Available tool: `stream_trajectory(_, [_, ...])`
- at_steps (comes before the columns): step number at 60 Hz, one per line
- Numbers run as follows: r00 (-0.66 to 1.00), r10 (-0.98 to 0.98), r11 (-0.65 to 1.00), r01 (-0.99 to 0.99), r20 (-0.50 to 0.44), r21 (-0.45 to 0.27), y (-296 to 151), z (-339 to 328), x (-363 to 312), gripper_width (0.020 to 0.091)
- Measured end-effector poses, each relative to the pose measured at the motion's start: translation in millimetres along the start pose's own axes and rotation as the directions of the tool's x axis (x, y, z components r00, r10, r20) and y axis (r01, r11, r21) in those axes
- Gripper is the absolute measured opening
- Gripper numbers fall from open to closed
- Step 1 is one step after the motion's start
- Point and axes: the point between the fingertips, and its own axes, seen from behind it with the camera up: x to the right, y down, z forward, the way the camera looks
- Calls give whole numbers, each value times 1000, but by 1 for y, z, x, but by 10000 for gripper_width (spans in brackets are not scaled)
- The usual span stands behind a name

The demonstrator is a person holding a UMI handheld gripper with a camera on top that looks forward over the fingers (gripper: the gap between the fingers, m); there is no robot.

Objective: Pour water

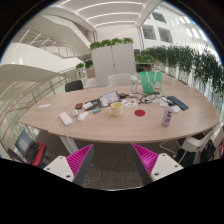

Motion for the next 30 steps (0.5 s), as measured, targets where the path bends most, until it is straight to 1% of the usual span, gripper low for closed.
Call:
stream_trajectory(4, [1000, -2, 1000, 2, -7, 6, 10, 14, 14, 818])
stream_trajectory(6, [1000, -11, 1000, 11, -16, 17, 4, 15, 21, 820])
stream_trajectory(8, [999, -28, 999, 29, -30, 38, 14, 25, 35, 820])
stream_trajectory(17, [983, -96, 985, 116, -155, 124, 6, 57, 124, 821])
stream_trajectory(25, [978, -36, 968, 85, -205, 235, -17, 121, 218, 831])
stream_trajectory(30, [976, -12, 957, 74, -215, 282, -33, 180, 266, 827])
